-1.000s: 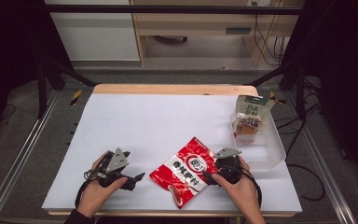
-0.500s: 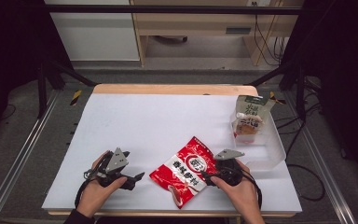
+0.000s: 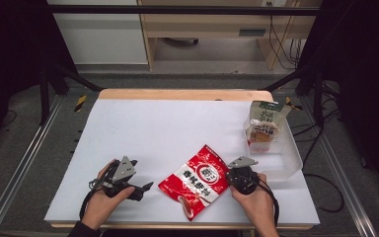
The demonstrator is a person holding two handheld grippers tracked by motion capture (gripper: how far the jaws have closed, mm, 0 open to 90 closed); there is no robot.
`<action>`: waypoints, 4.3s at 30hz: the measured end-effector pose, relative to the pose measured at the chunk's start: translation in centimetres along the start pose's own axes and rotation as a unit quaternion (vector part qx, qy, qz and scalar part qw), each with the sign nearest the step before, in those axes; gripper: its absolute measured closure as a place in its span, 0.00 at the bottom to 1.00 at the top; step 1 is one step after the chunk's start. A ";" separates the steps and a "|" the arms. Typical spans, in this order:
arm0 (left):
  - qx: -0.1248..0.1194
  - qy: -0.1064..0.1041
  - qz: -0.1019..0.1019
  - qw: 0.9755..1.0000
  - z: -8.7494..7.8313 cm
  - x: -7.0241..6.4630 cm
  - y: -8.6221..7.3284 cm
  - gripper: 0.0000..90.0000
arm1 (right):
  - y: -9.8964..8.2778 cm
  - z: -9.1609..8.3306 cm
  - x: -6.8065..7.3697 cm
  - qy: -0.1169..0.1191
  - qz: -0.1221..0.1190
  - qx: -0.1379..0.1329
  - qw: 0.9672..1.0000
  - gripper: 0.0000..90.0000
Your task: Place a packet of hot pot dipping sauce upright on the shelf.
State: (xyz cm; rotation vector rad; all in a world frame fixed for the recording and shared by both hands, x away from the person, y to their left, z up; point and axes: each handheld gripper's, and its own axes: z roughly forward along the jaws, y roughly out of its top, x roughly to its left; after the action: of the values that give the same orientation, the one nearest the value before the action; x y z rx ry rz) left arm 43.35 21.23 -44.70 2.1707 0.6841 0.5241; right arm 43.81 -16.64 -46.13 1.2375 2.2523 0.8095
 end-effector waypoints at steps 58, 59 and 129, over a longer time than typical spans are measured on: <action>-0.025 0.007 -0.007 1.000 0.0 1.2 2.0 0.16 | 7.5 -2.4 2.8 0.046 -0.101 -0.168 0.980 1.00; -0.025 0.007 -0.003 1.000 0.1 1.2 2.2 0.16 | 7.6 -2.5 2.9 0.047 -0.103 -0.167 0.979 1.00; -0.033 -0.137 0.006 0.990 3.9 3.4 7.8 1.00 | 9.9 -5.7 2.6 0.100 -0.144 -0.167 0.970 1.00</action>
State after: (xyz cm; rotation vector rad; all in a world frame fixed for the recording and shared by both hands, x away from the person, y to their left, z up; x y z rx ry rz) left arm 50.46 16.93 -40.52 2.1319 0.4957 0.2435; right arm 44.92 -11.70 -35.53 0.6826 2.2561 1.1780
